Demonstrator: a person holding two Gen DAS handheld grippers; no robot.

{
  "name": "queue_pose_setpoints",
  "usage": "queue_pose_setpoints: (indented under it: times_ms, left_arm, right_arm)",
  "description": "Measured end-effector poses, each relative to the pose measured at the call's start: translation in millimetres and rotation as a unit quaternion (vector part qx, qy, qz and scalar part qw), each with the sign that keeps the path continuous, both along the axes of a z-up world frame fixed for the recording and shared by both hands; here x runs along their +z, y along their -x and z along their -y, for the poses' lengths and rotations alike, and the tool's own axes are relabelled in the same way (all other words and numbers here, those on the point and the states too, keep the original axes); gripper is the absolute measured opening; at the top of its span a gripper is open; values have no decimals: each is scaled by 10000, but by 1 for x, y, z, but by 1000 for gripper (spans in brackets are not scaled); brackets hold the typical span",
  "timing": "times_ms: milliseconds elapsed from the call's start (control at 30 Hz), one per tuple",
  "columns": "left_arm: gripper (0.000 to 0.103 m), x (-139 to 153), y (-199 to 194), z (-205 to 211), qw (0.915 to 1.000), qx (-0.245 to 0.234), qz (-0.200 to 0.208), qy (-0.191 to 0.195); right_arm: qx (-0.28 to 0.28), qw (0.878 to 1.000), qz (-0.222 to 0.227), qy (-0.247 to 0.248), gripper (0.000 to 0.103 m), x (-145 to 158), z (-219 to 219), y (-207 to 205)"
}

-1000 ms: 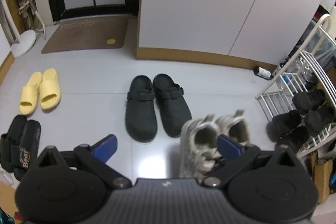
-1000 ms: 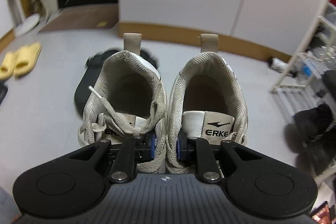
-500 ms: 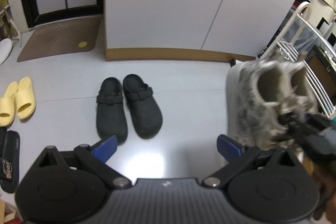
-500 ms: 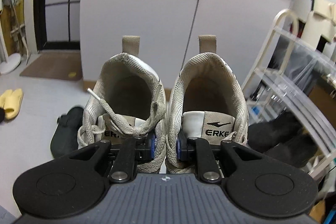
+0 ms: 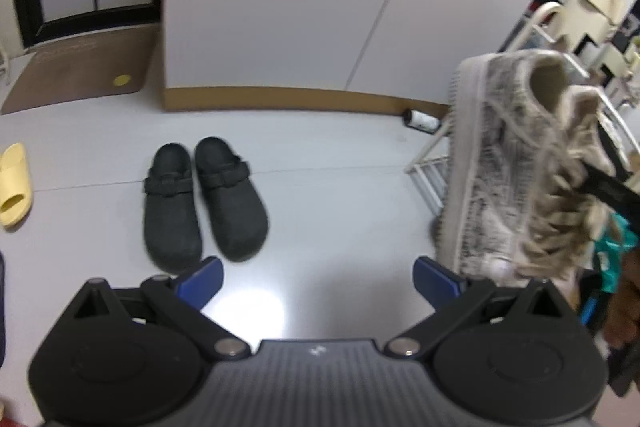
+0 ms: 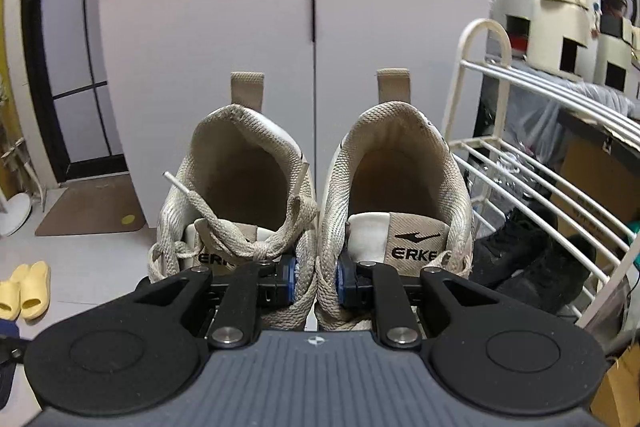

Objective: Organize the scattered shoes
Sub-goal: 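Lift and carry the white sneakers with the right tool to the rack, then lower the white sneakers onto the rack shelf and open the right tool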

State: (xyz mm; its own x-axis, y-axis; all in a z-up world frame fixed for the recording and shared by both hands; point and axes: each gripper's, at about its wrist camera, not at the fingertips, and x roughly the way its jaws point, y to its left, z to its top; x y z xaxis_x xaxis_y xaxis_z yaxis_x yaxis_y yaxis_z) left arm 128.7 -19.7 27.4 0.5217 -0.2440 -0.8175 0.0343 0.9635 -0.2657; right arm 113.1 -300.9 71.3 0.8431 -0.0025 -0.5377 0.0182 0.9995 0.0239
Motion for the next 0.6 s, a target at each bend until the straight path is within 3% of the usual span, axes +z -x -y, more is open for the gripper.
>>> queue_pose_setpoints:
  times_ms: [300, 367, 600]
  left_arm:
    - [102, -3, -6, 10, 9999, -29, -88, 37]
    - [102, 0, -8, 11, 9999, -86, -61, 61]
    - [102, 7, -8, 10, 9997, -201, 40, 162]
  right_arm:
    - [-636, 9977, -189, -127, 20, -15, 38, -22]
    - [-981, 9944, -256, -312, 20, -18, 59, -34]
    - [-1725, 9846, -201, -208, 20, -29, 104, -62]
